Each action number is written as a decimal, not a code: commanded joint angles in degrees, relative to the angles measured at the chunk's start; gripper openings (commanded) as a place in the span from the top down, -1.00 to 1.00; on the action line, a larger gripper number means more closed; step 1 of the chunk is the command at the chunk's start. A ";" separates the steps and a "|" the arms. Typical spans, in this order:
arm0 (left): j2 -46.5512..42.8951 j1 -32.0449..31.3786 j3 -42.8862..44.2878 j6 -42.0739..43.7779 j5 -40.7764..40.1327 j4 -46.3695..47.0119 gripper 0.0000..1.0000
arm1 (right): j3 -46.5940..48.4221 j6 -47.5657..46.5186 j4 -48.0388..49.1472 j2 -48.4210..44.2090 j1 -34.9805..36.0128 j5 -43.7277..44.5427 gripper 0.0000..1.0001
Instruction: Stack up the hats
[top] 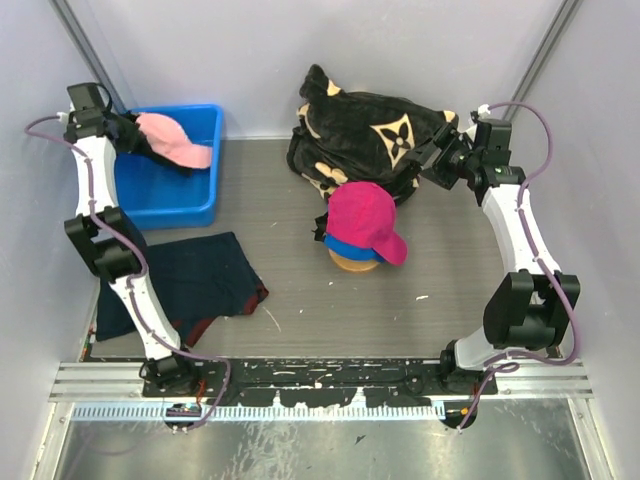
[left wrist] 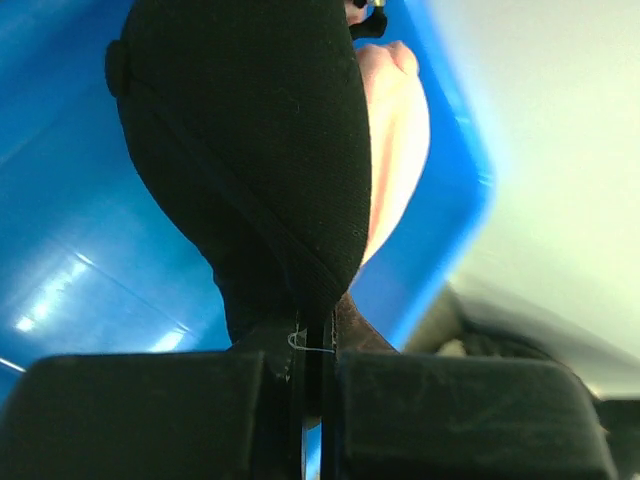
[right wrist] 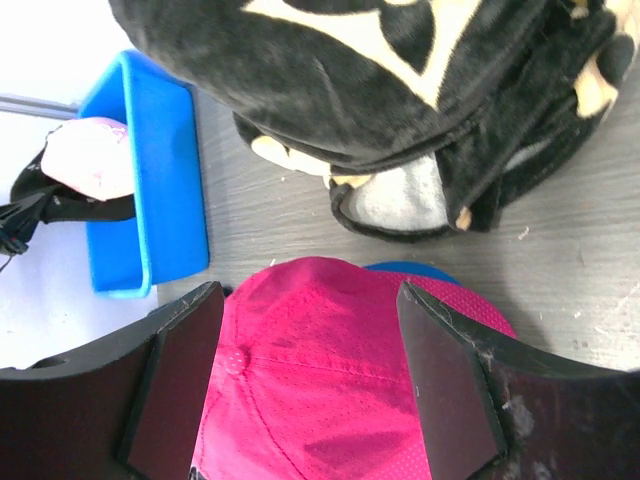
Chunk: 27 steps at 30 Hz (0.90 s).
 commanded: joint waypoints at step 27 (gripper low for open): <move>-29.25 -7.72 -18.17 -27.24 21.99 26.97 0.96 | 12.64 -5.58 11.92 3.55 12.53 -13.84 -0.54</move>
